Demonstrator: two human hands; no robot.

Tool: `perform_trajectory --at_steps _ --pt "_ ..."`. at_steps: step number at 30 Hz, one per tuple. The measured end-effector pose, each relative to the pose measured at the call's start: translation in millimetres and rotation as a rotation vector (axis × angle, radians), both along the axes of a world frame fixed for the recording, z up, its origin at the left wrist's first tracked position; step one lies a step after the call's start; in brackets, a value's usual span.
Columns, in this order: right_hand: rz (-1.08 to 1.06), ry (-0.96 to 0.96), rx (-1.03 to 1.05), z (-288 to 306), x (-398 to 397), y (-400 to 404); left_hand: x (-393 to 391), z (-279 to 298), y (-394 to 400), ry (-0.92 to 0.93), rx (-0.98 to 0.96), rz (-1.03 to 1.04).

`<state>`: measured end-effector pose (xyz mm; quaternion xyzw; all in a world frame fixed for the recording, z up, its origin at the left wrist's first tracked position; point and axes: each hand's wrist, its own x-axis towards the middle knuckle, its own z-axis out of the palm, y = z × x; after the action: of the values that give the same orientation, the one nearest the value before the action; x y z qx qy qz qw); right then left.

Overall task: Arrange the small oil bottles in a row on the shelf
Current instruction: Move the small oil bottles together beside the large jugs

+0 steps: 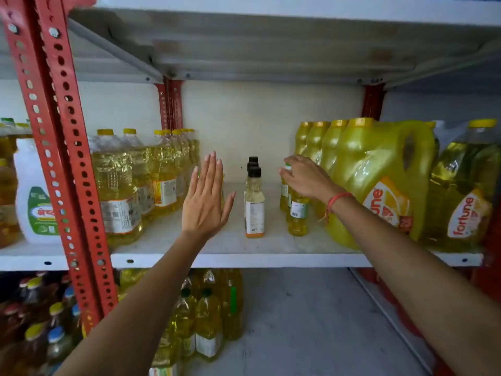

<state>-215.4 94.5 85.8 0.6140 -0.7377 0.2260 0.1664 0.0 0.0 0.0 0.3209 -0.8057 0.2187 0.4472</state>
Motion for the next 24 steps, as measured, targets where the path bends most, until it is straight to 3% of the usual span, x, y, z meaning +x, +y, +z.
perform_trajectory --at_steps 9,18,24 --pt "-0.091 -0.006 0.018 2.6 -14.4 -7.0 0.6 -61.2 3.4 -0.102 0.146 -0.01" --pt "-0.165 0.002 0.256 30.7 -24.7 -21.0 2.5 -83.7 -4.9 -0.13 0.214 -0.008" --pt "-0.128 -0.137 0.393 43.2 -25.4 -25.6 2.8 -86.4 -6.2 -0.153 0.202 -0.008"
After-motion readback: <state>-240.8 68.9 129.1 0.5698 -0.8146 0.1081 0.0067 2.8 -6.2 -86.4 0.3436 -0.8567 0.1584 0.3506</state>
